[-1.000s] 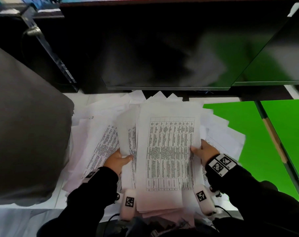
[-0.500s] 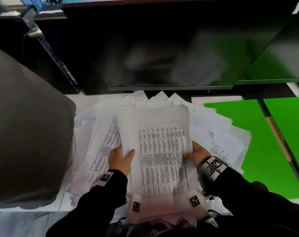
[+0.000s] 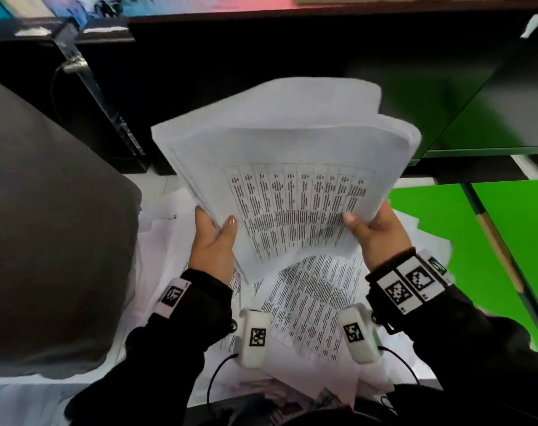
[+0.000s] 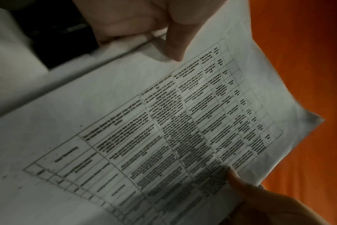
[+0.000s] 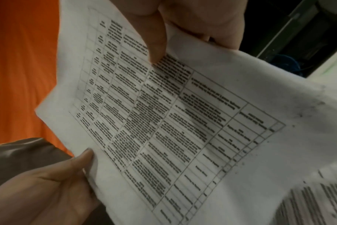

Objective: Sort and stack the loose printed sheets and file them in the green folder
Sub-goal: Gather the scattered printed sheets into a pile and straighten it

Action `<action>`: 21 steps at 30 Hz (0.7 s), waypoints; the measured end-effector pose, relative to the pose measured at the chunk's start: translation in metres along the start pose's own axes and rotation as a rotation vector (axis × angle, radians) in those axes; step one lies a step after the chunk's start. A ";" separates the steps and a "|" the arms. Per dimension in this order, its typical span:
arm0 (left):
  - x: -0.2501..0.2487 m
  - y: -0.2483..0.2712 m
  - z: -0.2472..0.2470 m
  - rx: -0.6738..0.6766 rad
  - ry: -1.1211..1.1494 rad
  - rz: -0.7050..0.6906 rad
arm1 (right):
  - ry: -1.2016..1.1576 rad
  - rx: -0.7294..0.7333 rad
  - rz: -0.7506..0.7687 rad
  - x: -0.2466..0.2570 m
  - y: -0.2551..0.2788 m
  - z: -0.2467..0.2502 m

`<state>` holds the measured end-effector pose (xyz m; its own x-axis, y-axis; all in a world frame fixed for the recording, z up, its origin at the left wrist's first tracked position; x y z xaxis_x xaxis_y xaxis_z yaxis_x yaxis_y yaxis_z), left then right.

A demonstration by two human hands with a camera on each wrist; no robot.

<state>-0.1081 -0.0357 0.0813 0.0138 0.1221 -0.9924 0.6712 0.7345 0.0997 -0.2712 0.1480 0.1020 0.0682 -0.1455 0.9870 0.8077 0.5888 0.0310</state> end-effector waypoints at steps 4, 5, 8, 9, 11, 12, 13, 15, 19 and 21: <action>-0.012 0.002 -0.011 0.069 -0.068 -0.058 | 0.018 -0.104 -0.002 -0.002 0.008 -0.002; -0.008 0.001 -0.011 0.074 -0.092 -0.046 | 0.034 -0.097 -0.017 -0.004 0.010 -0.003; -0.001 -0.002 -0.013 0.119 -0.196 -0.024 | 0.143 -0.065 -0.069 -0.009 0.012 -0.004; 0.002 -0.002 -0.015 0.136 -0.235 -0.007 | 0.156 -0.058 -0.086 -0.011 0.011 -0.003; 0.011 -0.002 -0.016 0.150 -0.294 0.046 | 0.161 -0.048 -0.122 -0.019 0.010 -0.003; 0.017 -0.002 -0.018 0.157 -0.308 0.088 | 0.171 -0.052 -0.142 -0.023 0.010 -0.004; 0.022 -0.002 -0.020 0.166 -0.322 0.130 | 0.177 -0.065 -0.164 -0.028 0.010 -0.004; 0.027 0.000 -0.024 0.186 -0.331 0.189 | 0.157 -0.099 -0.193 -0.036 0.011 -0.004; 0.019 -0.006 -0.014 0.101 -0.304 0.127 | 0.148 -0.117 -0.197 -0.041 0.010 0.007; 0.017 -0.008 -0.011 0.095 -0.299 0.096 | 0.184 -0.105 -0.190 -0.042 0.010 0.012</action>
<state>-0.1215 -0.0317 0.0642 0.2879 -0.0244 -0.9574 0.7223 0.6620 0.2003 -0.2737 0.1696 0.0629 0.0076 -0.3931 0.9195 0.8720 0.4527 0.1863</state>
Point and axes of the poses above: each hand's wrist, its own y-axis away from the middle knuckle, its own z-axis out of the back of the hand, x = y × z, the point moved 5 cm from there along -y, towards the middle knuckle, and after that the axes turned 8 degrees about x, right-handed, at the moved point
